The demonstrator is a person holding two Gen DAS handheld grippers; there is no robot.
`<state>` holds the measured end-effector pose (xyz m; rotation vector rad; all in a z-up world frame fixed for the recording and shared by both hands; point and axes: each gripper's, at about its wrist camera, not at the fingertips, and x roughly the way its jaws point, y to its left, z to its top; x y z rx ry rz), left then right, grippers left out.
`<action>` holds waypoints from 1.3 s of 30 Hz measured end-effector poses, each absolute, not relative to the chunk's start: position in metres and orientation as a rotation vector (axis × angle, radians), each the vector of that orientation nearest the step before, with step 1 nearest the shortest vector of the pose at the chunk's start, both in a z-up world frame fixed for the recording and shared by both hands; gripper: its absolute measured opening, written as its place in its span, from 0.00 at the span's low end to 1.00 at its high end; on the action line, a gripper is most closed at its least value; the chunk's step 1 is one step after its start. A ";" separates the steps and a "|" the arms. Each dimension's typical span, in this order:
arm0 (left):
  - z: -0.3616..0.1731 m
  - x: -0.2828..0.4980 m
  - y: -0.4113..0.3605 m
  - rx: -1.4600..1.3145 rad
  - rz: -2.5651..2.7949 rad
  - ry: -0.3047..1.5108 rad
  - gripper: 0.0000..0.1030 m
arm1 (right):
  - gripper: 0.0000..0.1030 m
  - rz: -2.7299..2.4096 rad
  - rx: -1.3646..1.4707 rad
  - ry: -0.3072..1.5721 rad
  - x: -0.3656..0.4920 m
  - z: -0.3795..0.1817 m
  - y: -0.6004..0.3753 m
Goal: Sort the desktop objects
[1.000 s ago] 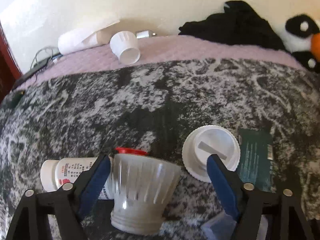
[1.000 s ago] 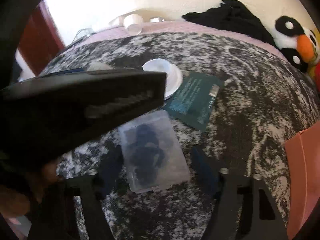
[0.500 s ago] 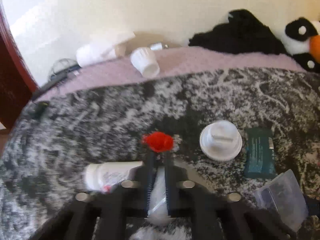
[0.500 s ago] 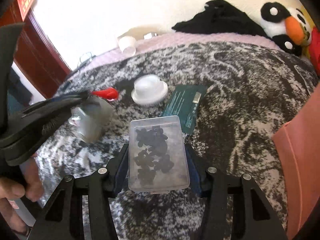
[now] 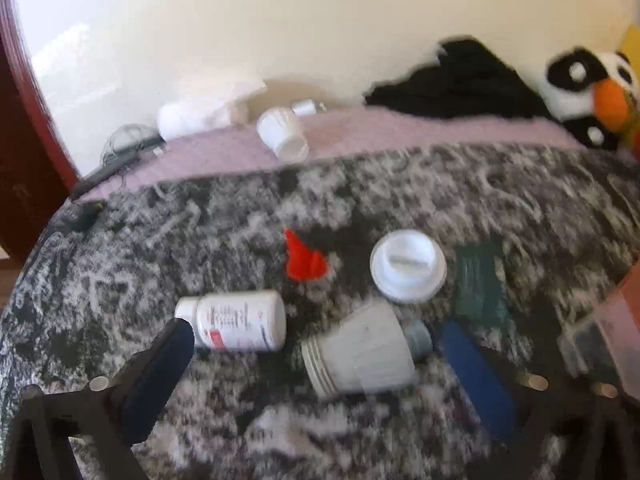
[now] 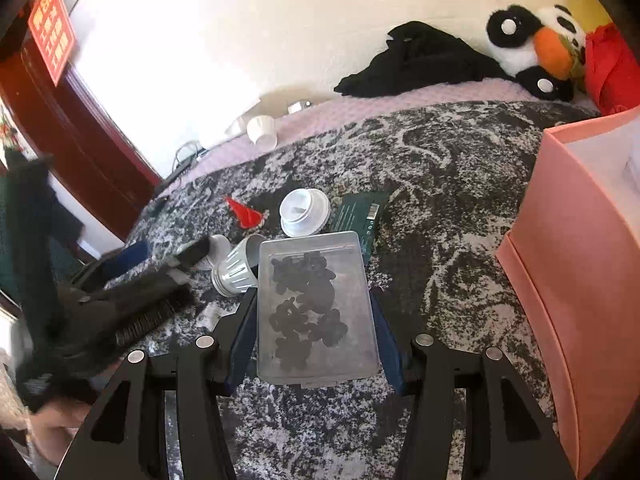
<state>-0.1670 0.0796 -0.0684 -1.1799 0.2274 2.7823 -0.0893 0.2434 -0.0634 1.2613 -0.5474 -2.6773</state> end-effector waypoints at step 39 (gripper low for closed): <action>0.031 -0.078 0.155 -0.812 2.822 0.781 0.60 | 0.55 -2.756 1.097 -0.662 -0.034 0.005 0.303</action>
